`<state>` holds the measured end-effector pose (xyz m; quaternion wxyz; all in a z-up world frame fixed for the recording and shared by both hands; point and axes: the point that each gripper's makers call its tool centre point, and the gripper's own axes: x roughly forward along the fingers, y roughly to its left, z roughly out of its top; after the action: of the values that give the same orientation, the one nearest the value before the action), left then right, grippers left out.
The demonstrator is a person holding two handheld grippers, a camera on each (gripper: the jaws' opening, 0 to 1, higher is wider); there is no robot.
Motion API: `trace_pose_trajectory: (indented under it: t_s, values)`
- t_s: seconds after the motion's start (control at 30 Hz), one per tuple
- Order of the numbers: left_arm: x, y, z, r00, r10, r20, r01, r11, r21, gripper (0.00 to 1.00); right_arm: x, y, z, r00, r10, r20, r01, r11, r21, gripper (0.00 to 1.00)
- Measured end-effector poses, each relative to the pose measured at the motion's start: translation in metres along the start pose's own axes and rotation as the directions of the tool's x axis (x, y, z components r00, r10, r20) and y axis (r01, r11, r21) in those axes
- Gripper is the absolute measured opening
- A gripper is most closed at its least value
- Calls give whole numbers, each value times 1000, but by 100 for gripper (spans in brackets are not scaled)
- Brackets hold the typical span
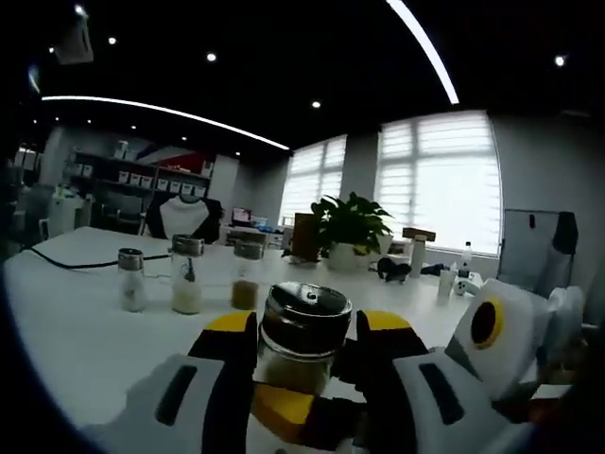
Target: Rotate the seasoning bottle until the label or dispensing opening points toward the visible target arrow and the bottle remains upright within the marked orientation range
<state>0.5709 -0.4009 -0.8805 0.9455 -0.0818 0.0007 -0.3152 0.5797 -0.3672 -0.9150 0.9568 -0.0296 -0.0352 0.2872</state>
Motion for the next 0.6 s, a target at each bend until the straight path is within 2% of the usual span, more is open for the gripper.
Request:
trace_pose_trajectory:
  t_s: [0.1, 0.13, 0.27, 0.37, 0.43, 0.6]
  values:
    - [-1, -2, 2, 999, 32, 44, -31, 999, -20, 53, -1, 2, 0, 1000, -5, 3, 5, 1000, 3, 33]
    - [-1, -2, 1, 998, 42, 43, -42, 999, -17, 54, -1, 2, 0, 1000, -14, 0, 14, 1000, -28, 33]
    - [-3, 1, 1, 995, 91, 28, -91, 996, 24, 53, -1, 5, -1, 1000, -8, 1, 8, 1000, 6, 33]
    - [-8, 5, 1, 986, 164, 32, -165, 985, 47, 50, 0, 7, -3, 1000, -1, 1, 1, 1000, 15, 33]
    - [-9, 4, 2, 985, 167, 36, -169, 985, 47, 49, -1, 9, -3, 1000, 10, 2, -10, 999, 37, 33]
    - [-5, 9, 0, 983, 183, 15, -184, 981, 65, 50, 0, 9, -4, 1000, 8, -4, -8, 1000, 17, 33]
